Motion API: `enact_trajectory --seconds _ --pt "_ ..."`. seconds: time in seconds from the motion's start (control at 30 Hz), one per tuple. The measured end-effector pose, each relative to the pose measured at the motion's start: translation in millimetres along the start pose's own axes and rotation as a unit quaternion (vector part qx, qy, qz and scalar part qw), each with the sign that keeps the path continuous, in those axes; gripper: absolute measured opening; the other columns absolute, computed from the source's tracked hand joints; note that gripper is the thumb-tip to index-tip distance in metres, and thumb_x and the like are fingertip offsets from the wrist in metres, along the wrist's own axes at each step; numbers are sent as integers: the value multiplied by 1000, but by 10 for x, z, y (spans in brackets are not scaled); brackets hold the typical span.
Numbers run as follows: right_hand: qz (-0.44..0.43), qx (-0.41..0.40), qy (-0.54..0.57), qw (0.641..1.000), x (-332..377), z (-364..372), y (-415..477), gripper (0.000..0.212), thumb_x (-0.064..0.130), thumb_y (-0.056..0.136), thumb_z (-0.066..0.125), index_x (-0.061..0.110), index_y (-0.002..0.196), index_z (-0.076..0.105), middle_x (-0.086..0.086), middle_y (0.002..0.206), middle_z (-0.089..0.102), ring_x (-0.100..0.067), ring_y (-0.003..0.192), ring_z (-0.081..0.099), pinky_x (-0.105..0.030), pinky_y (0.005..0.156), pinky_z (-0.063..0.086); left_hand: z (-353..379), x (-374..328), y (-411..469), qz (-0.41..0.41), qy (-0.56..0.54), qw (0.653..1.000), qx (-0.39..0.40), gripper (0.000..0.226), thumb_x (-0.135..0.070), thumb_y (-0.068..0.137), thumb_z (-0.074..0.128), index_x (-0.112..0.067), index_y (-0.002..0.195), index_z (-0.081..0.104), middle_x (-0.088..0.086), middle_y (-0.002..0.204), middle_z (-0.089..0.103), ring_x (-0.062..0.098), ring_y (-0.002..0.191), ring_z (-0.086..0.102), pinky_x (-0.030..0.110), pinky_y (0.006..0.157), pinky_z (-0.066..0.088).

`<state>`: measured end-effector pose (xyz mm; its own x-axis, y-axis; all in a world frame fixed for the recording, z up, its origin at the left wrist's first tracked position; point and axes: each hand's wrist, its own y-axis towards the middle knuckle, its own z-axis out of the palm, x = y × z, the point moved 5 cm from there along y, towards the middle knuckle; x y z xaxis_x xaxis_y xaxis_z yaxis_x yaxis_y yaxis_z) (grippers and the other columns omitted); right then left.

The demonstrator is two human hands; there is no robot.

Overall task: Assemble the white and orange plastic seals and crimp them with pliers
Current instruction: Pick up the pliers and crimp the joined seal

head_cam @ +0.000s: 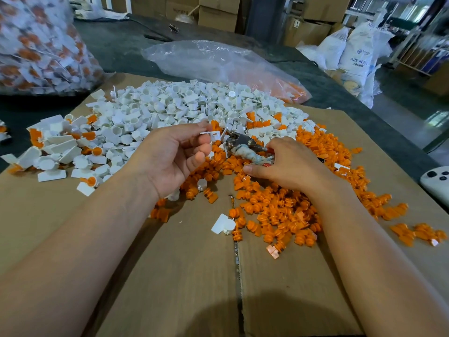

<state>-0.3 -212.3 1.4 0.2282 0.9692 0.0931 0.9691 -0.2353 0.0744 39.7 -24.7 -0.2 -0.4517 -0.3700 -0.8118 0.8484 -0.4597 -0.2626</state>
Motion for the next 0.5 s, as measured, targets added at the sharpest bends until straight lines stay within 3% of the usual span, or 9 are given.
enact_trajectory --seconds 0.27,0.5 --pt "0 6 1 1000 -13 16 8 72 69 72 52 13 117 49 -5 115 50 -12 91 36 -29 70 29 -107 -82 85 65 -93 993 -41 7 -3 88 56 1 92 59 8 62 69 13 58 69 13 46 49" --pt "-2 8 -2 1000 0 13 -1 73 69 73 52 13 119 49 -6 117 51 -19 101 46 -28 70 30 -340 -289 86 189 -207 953 -113 6 -4 89 56 -1 94 56 10 73 73 18 78 72 17 58 53"
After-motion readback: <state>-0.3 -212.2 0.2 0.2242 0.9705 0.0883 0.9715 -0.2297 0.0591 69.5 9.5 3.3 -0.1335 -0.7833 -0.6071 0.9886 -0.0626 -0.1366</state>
